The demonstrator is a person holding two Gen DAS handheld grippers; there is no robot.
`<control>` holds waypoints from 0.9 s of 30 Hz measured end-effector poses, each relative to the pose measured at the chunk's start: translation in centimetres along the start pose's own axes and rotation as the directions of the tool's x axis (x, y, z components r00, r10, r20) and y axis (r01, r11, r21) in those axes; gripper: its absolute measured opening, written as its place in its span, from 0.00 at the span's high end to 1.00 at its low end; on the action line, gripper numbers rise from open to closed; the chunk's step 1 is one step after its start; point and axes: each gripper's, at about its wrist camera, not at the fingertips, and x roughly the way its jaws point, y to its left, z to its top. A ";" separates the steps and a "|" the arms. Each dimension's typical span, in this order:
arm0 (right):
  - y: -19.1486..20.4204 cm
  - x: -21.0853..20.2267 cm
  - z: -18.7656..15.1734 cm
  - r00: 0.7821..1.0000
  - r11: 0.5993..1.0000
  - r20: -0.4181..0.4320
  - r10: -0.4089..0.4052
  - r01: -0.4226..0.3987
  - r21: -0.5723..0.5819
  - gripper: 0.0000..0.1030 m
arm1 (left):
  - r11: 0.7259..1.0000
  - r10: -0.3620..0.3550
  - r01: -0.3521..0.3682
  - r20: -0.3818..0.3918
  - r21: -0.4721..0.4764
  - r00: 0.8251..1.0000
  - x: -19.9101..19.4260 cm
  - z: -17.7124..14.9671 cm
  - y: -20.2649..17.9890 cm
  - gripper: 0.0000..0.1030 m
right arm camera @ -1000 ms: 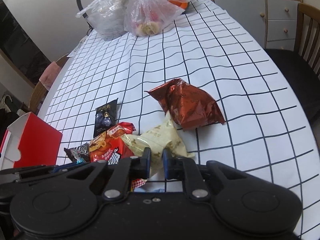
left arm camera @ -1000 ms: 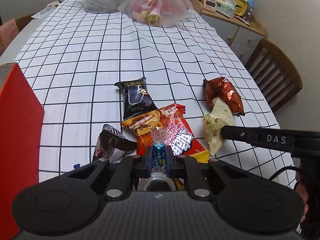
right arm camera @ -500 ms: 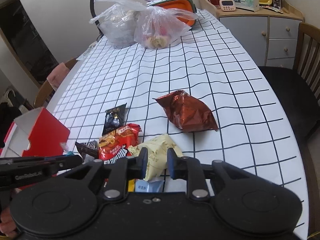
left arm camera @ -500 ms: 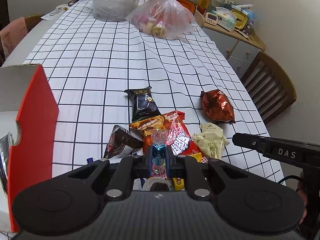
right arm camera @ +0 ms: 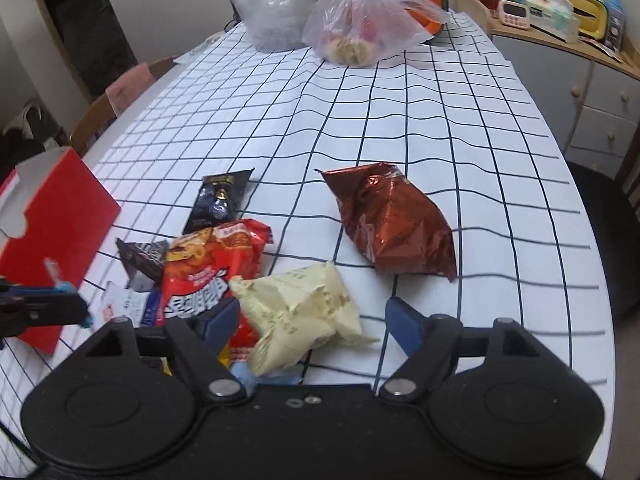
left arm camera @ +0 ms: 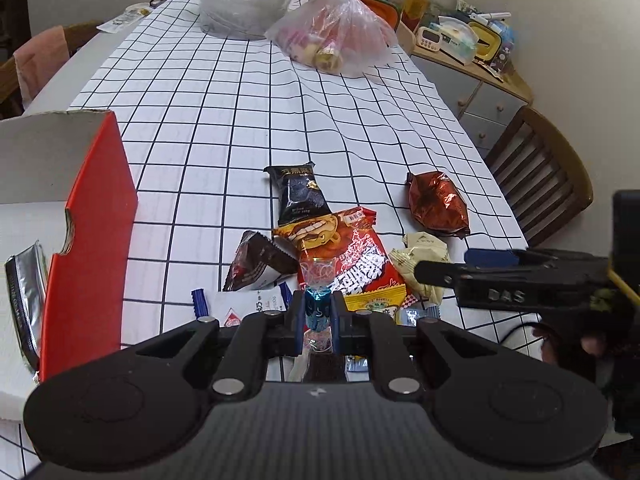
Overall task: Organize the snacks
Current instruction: 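Grasp the cream-coloured bag with the right tool while the left tool grasps the blue-wrapped candy, then carry both snacks into the red box and release them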
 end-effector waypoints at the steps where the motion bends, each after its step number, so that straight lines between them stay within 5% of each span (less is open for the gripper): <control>1: -0.1 0.3 0.1 1.000 1.000 -0.009 0.004 -0.004 -0.011 0.22 | 1.000 0.000 0.000 -0.002 -0.002 1.000 0.0 -0.1 0.0 0.88; 5: -0.3 1.3 0.2 0.999 0.999 -0.033 0.015 -0.016 -0.033 0.27 | 1.000 0.001 -0.001 -0.009 -0.008 1.000 -0.1 -0.2 -0.1 0.88; 9: -0.4 1.7 0.2 0.998 0.999 -0.044 0.034 -0.035 -0.025 0.47 | 1.000 0.003 -0.003 -0.014 -0.011 1.000 0.0 -0.3 -0.3 0.88; 13: -0.6 1.2 0.1 0.999 0.999 -0.028 0.037 -0.037 -0.020 0.54 | 1.000 0.005 -0.005 -0.018 -0.012 1.000 0.1 -0.3 -0.3 0.88; 27: 0.6 -4.7 -0.7 0.998 0.999 0.061 0.012 -0.015 0.040 0.57 | 1.000 -0.015 0.015 -0.011 0.000 1.000 -1.0 -0.3 -0.3 0.88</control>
